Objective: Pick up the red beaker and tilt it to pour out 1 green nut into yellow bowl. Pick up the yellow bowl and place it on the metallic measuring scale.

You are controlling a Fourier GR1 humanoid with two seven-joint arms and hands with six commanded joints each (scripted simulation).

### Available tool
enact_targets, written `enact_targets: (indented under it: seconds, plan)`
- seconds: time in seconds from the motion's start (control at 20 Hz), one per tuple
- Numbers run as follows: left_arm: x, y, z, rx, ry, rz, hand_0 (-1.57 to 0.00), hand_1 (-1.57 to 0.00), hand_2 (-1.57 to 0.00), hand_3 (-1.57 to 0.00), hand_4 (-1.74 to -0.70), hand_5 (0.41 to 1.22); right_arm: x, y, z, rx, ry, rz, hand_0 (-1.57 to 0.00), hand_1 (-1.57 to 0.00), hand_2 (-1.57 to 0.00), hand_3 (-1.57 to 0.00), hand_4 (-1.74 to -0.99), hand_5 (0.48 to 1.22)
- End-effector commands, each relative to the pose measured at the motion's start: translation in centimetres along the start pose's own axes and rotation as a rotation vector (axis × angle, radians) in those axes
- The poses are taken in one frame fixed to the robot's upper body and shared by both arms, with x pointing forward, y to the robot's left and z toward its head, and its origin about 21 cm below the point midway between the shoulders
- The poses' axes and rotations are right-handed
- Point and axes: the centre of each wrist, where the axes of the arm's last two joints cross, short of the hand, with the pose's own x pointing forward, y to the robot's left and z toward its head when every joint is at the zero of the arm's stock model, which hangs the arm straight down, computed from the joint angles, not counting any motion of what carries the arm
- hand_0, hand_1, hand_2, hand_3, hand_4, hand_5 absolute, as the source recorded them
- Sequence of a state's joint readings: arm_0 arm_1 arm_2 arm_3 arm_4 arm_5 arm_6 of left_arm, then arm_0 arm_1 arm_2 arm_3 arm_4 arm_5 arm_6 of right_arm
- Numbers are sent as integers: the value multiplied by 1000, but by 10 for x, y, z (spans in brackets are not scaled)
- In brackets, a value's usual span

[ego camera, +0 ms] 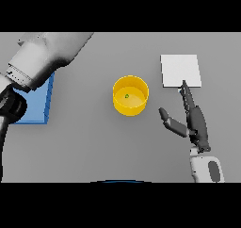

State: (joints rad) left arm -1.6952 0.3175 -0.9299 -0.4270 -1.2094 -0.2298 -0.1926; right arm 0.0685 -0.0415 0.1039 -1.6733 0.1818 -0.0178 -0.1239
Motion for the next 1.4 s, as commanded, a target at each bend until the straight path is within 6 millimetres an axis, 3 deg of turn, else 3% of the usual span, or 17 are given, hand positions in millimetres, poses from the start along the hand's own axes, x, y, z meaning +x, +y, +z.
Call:
enact_targets:
  seconds: [0.0, 0.1, 0.25, 0.4, 0.65, 0.8, 0.95, 1.2, 1.35]
  plan:
    - [-18, -7, 3, -24, 42, 113, -1571, -1571, -1571, -1571, -1728, 1221, 1, -3, 1, 1, -20, 12, 1, 1, 1, 1, -1104, 563]
    - [-61, -33, 19, -61, 163, 438, -1571, -1571, -1571, -1515, -1733, 1221, 5, -6, -3, 7, -32, 18, 1, 1, 1, 1, -1104, 576]
    - [-100, -96, 45, -75, 306, 891, -1571, -1571, -1571, -1520, -1737, 1221, 2, -8, -8, 15, -14, 2, 1, 1, 1, 1, -1116, 582]
    - [-103, -160, 66, -58, 435, 1197, -1571, -1571, -1571, -1545, -1739, 1221, 4, -5, -9, 27, -15, 17, 1, 1, 1, 1, -1125, 601]
    - [-61, -246, 86, -114, 731, 1450, -1571, -1571, -1571, -1562, -1740, 1221, 0, -8, -7, 38, -11, 56, 1, 1, 1, 1, -1142, 628]
    - [-39, -277, 97, -155, 897, 1610, -1571, -1571, -1571, -1567, -1741, 1221, 2, -5, -7, 55, -34, 45, 1, 1, 1, 1, -1138, 648]
    - [-5, -308, 107, -184, 976, 1723, -1571, -1571, -1571, -1569, -1741, 1221, 0, -6, -6, 51, -19, 32, 1, 1, 1, 1, -1127, 664]
    - [57, -337, 133, -185, 1016, 1829, -1571, -1571, -1571, -1570, -1741, 1221, -2, -9, -4, 53, -37, 56, 1, 1, 1, 1, -1166, 676]
    - [79, -332, 145, -196, 1042, 1865, -1571, -1571, -1571, -1571, -1741, 1098, -4, -10, -5, 59, -31, 56, 1, 1, 1, 1, -1171, 677]
